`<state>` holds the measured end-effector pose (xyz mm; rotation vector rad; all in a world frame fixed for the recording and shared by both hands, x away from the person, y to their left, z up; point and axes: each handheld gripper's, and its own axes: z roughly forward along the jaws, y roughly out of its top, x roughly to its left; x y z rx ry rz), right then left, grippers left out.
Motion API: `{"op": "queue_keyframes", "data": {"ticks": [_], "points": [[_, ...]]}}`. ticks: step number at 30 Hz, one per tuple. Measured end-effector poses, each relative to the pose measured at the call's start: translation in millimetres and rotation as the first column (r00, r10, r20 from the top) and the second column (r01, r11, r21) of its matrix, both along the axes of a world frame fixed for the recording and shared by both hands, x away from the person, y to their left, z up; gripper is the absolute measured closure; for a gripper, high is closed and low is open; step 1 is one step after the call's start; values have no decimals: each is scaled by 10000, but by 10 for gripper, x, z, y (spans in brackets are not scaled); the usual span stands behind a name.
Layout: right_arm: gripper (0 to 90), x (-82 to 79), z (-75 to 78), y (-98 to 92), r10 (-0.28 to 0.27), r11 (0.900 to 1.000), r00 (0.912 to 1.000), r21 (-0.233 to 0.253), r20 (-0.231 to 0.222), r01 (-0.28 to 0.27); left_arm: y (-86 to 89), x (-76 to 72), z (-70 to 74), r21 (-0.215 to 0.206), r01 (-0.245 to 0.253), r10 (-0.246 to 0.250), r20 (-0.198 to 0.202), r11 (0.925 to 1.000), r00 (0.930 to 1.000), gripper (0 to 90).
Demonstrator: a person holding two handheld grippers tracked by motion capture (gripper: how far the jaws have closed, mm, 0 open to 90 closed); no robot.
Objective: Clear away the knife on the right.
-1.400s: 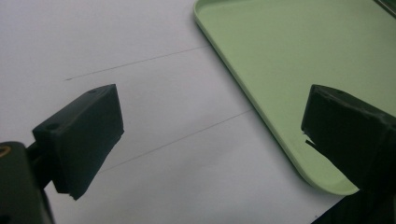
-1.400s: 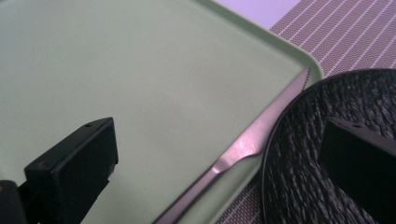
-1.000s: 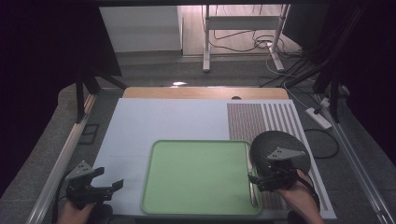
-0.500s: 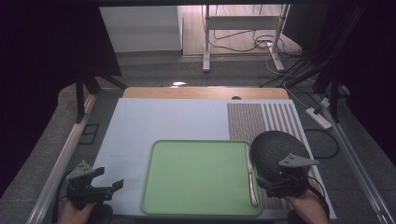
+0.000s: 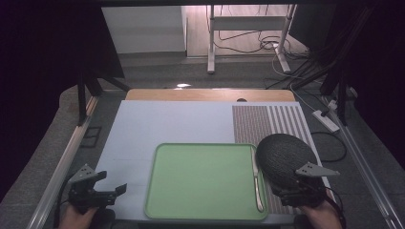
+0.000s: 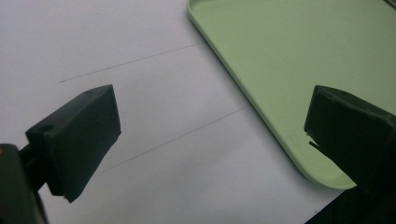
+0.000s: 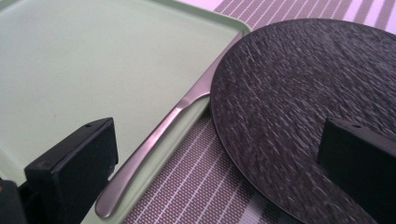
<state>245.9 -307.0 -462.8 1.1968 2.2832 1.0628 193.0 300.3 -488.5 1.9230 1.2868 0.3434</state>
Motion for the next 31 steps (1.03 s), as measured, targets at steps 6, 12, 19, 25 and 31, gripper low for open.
{"op": "queue_keyframes", "data": {"ticks": [6,12,19,25,31], "points": [[0,-38,15,-69,-199,9998,9997,94,161,197,-2,-1,0,26,14,-14,10,10000,10000,30],[0,-77,24,-130,-394,9992,9990,39,228,394,-5,-1,0,52,-13,13,2,10000,10000,31],[0,-106,26,-173,-573,9982,9982,-146,194,576,-5,-2,0,64,-31,31,4,10000,10000,31],[0,-140,27,-185,-636,9972,9979,-380,81,639,0,-5,-1,68,-56,56,1,10000,10000,31],[0,-133,21,-185,-640,9971,9979,-407,28,640,-6,-2,0,74,-63,64,-2,10000,10000,31]]}}
